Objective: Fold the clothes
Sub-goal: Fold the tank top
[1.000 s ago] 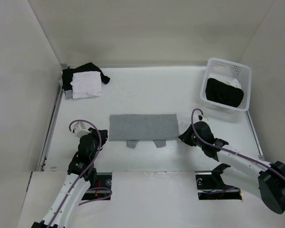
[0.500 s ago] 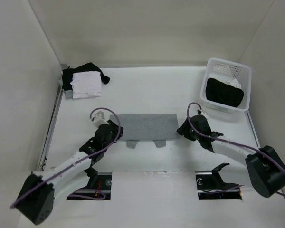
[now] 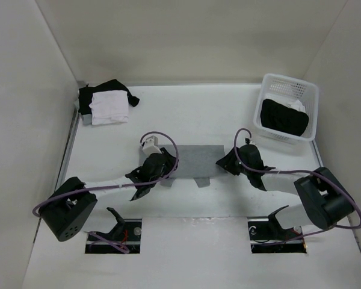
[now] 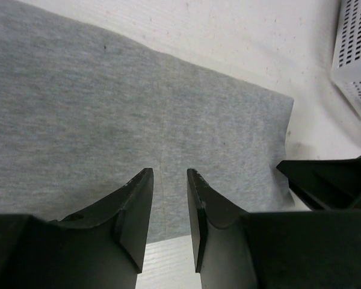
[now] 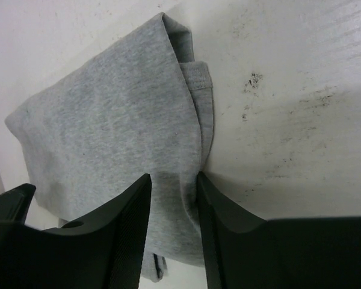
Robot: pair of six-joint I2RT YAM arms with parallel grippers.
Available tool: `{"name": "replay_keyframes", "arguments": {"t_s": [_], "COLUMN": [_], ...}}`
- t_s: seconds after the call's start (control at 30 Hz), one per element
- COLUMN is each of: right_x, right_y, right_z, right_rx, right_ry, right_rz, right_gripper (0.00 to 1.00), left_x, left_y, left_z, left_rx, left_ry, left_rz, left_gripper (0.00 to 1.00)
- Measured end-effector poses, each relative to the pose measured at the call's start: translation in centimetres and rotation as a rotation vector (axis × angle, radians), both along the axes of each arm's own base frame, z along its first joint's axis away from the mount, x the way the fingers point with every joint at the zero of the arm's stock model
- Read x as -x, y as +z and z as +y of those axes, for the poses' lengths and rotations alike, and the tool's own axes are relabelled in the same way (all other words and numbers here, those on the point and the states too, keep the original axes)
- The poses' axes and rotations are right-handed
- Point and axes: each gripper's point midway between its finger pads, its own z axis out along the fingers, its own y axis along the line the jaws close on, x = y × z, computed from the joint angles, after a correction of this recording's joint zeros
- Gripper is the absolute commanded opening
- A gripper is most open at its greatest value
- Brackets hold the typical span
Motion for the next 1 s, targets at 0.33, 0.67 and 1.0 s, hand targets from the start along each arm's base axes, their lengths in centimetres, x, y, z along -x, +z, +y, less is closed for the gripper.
{"name": "replay_keyframes", "arguments": {"t_s": [0.33, 0.67, 1.0], "right_x": [-0.3, 0.9, 2.5], "right_y": [-0.8, 6.1, 12.1], "right_z": [1.3, -1.8, 8.3], "right_rx": [-0.109, -0.050, 0.133], "right_ry": [-0.013, -0.075, 0.224], "right_rz": [0.027, -0.173, -0.219], "right_gripper": [0.07, 0.02, 0.04], "left_x": [-0.8, -0.7, -1.3], "left_y": [2.2, 3.0, 9.0], "left_z": [1.1, 1.2, 5.3], "left_rx": [0.047, 0.049, 0.112], "left_ry": [0.038, 0.029, 0.119], "left_rz": [-0.053, -0.076, -0.198], "left_gripper": [0.26, 0.25, 0.27]}}
